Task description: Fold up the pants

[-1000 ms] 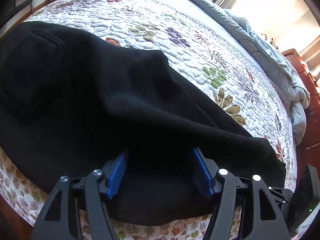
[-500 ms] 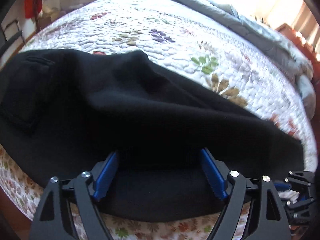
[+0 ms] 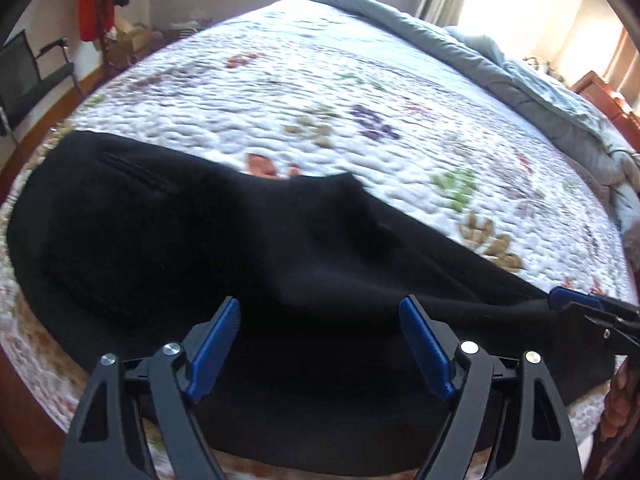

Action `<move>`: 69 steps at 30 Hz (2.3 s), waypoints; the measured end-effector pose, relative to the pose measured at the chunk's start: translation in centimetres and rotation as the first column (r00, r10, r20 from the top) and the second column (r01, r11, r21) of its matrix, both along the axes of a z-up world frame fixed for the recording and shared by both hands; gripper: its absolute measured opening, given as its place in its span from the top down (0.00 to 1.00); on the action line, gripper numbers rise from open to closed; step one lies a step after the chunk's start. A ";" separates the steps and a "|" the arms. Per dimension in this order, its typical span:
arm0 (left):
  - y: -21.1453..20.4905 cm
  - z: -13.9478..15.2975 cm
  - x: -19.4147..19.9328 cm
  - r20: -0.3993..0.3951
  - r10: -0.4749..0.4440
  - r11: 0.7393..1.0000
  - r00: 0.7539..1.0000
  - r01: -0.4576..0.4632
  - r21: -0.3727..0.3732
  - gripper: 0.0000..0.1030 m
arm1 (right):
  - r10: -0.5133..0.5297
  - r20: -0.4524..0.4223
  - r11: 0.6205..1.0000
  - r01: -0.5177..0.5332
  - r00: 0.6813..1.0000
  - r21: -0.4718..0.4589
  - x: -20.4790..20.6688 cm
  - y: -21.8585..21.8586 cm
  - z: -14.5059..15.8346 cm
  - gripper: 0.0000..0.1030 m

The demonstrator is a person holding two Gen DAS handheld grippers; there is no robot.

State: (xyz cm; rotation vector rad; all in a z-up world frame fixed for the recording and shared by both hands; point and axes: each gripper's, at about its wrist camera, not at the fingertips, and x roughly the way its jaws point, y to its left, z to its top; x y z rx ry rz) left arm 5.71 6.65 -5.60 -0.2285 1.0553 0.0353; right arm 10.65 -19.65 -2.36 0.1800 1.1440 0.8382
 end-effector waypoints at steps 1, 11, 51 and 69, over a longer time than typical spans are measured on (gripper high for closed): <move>0.6 -0.2 -0.1 -0.005 0.011 1.000 1.000 -0.011 0.005 0.20 | 0.020 -0.011 1.000 -0.020 1.000 -0.012 0.5 1.1 -0.4 0.60; 4.3 -1.4 -0.5 -0.015 0.056 0.998 0.998 -0.056 0.000 0.18 | 0.118 -0.064 0.983 -0.126 0.991 -0.135 3.6 7.2 -4.5 0.47; -12.2 -4.4 -1.2 -0.018 -0.304 0.946 0.953 0.304 0.112 0.03 | -0.479 0.132 0.806 0.495 0.868 -0.325 -7.3 -24.6 -2.1 0.69; -13.1 -2.8 -2.6 -0.076 -0.253 0.967 0.964 0.255 0.008 0.04 | -0.648 0.232 0.649 0.685 0.726 -0.331 -10.2 -36.4 -2.5 0.43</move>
